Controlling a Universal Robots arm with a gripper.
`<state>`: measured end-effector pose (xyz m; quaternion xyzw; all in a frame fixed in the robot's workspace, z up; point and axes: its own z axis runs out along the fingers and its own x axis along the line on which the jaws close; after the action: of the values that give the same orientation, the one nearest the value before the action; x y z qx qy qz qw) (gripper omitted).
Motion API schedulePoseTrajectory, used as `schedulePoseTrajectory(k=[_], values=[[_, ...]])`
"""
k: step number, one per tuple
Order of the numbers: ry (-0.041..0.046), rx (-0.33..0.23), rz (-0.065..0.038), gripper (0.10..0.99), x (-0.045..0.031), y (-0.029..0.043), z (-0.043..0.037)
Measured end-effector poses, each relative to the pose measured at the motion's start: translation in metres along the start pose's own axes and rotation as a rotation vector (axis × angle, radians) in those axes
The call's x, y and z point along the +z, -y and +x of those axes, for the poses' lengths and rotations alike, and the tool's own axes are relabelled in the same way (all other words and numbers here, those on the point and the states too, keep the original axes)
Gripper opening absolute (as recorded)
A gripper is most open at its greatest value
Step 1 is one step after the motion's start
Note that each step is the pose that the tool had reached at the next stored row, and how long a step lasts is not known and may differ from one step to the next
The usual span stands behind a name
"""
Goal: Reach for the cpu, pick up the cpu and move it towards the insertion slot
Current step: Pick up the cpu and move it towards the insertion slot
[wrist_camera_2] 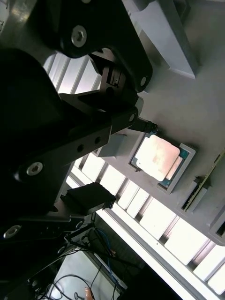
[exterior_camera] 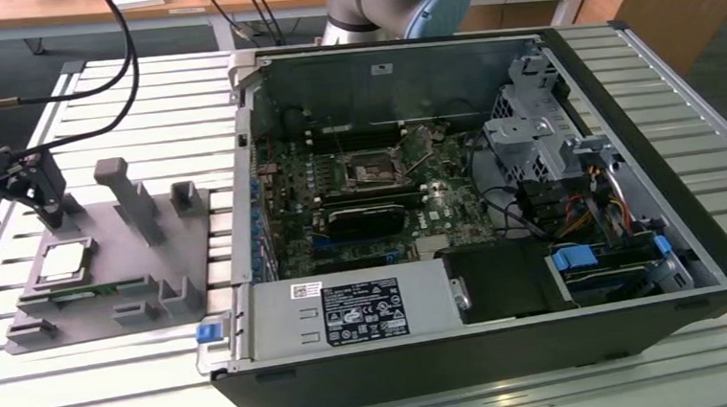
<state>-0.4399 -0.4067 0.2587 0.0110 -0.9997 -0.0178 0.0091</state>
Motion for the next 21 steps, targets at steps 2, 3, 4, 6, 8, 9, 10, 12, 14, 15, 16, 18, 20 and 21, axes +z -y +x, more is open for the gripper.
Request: schedulePoseTrajectory(k=[2,3,4,6,8,9,10,12,14,15,16,18,20,21], values=[[0.0,0.0,0.0,0.706,0.0004,0.0,0.0],[0.0,0.0,0.0,0.706,0.0006,0.0,0.0],[0.0,0.0,0.0,0.706,0.0008,0.0,0.0],[0.0,0.0,0.0,0.706,0.0012,0.0,0.0],[-0.0001,0.0,0.0,0.706,0.0033,0.0001,-0.0001],[0.0,0.0,0.0,0.706,0.0035,0.0001,-0.0001],[0.0,0.0,0.0,0.706,0.0036,0.0001,-0.0001],[0.0001,0.0,0.0,0.706,0.0043,0.0001,-0.0001],[0.0,0.0,0.0,0.706,0.0049,0.0002,-0.0001],[-0.0002,0.0,0.0,0.706,0.005,0.0002,-0.0001],[-0.0002,0.0,0.0,0.706,0.0052,0.0002,-0.0001],[-0.0001,0.0,0.0,0.706,0.0057,0.0002,-0.0001],[0.0,0.0,0.0,0.706,0.0062,0.0003,-0.0001],[0.0,0.0,0.0,0.706,0.0065,0.0003,-0.0001]])
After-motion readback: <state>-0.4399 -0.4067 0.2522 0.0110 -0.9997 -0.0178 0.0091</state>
